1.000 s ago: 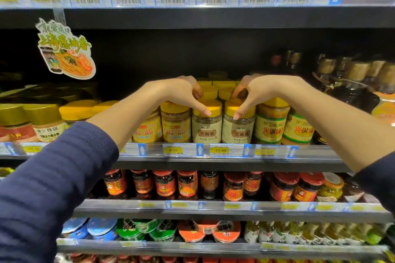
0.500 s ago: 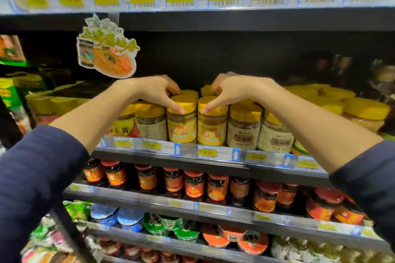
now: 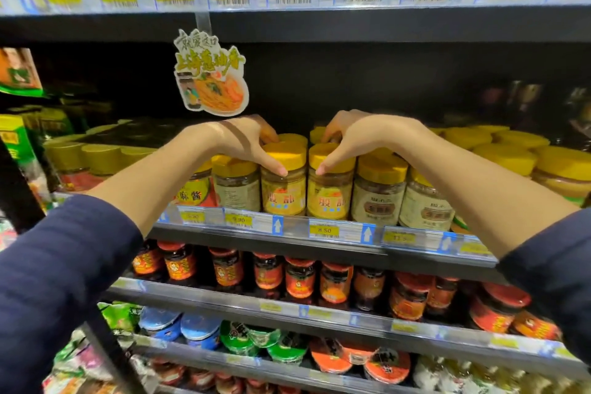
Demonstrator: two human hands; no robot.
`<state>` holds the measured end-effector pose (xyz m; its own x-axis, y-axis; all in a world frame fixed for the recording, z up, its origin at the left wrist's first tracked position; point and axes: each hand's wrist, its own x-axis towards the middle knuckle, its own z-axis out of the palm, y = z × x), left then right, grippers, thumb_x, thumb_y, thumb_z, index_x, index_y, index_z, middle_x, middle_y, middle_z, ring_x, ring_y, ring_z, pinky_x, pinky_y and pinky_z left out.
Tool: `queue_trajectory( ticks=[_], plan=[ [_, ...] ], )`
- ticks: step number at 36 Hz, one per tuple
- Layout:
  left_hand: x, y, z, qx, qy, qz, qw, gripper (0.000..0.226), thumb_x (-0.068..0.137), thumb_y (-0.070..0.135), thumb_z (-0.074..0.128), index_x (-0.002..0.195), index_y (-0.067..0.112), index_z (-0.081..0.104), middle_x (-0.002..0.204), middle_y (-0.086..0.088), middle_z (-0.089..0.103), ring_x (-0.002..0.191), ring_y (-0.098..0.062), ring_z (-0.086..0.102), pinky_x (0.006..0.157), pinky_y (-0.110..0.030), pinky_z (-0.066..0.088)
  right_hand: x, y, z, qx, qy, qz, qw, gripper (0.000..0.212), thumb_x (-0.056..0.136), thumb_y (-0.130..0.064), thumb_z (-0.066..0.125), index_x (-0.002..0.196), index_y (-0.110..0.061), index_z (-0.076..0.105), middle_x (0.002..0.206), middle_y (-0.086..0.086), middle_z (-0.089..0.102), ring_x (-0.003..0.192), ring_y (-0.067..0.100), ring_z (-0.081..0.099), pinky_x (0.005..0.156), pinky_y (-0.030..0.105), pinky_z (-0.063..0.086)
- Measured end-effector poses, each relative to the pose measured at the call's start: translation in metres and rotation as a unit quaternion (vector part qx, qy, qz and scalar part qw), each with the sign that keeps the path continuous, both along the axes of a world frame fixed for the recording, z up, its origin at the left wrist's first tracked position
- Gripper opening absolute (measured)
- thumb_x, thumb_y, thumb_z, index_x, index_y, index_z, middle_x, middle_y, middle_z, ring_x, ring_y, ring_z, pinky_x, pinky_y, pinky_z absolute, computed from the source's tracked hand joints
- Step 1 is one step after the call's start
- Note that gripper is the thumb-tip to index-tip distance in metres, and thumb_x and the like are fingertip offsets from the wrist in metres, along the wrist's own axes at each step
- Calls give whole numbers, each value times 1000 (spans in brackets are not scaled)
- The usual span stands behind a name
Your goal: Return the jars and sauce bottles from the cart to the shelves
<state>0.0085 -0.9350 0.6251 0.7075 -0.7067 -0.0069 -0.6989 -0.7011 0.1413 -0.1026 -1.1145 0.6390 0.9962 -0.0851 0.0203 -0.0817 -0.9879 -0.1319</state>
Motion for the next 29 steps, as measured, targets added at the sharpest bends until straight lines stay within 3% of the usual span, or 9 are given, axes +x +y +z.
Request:
queue_trajectory(
  ticks=[5, 20, 24, 27, 29],
  plan=[
    [0, 2, -1, -12, -8, 2, 1000, 101, 52, 73, 66, 136, 22, 43, 136, -1, 51, 119, -21, 51, 96, -35, 48, 3, 2, -3, -15, -21, -9, 1000, 86, 67, -57, 71, 133, -9, 44, 128, 12, 53, 114, 29, 53, 81, 31, 48],
    [-1, 3, -6, -27, 3, 16, 999, 95, 57, 66, 70, 138, 25, 40, 140, -2, 44, 123, -24, 47, 98, -39, 46, 4, -1, -11, 2, -39, -21, 999, 84, 69, -58, 69, 135, -12, 43, 132, 10, 50, 119, 28, 50, 82, 31, 44],
    [-9, 6, -8, -48, 29, 12, 998, 103, 53, 69, 68, 140, 23, 36, 143, -2, 42, 127, -23, 44, 102, -43, 44, 0, -2, -17, -6, -34, -26, 999, 88, 73, -64, 61, 142, -17, 34, 146, 8, 35, 131, 28, 38, 95, 35, 41],
    [-17, 7, -12, -72, 35, 14, 997, 95, 66, 58, 70, 144, 22, 28, 146, -3, 37, 131, -23, 39, 106, -39, 38, -9, 2, -18, -19, -34, -5, 999, 86, 78, -61, 58, 145, -16, 28, 152, 8, 28, 138, 28, 30, 106, 38, 35],
    [-26, 10, -15, -87, 8, 13, 996, 93, 72, 55, 68, 146, 22, 23, 149, -4, 33, 135, -23, 34, 108, -38, 35, -19, 4, -18, -21, -50, 11, 998, 84, 79, -56, 60, 145, -15, 28, 150, 9, 33, 137, 27, 33, 105, 37, 37]
  ],
)
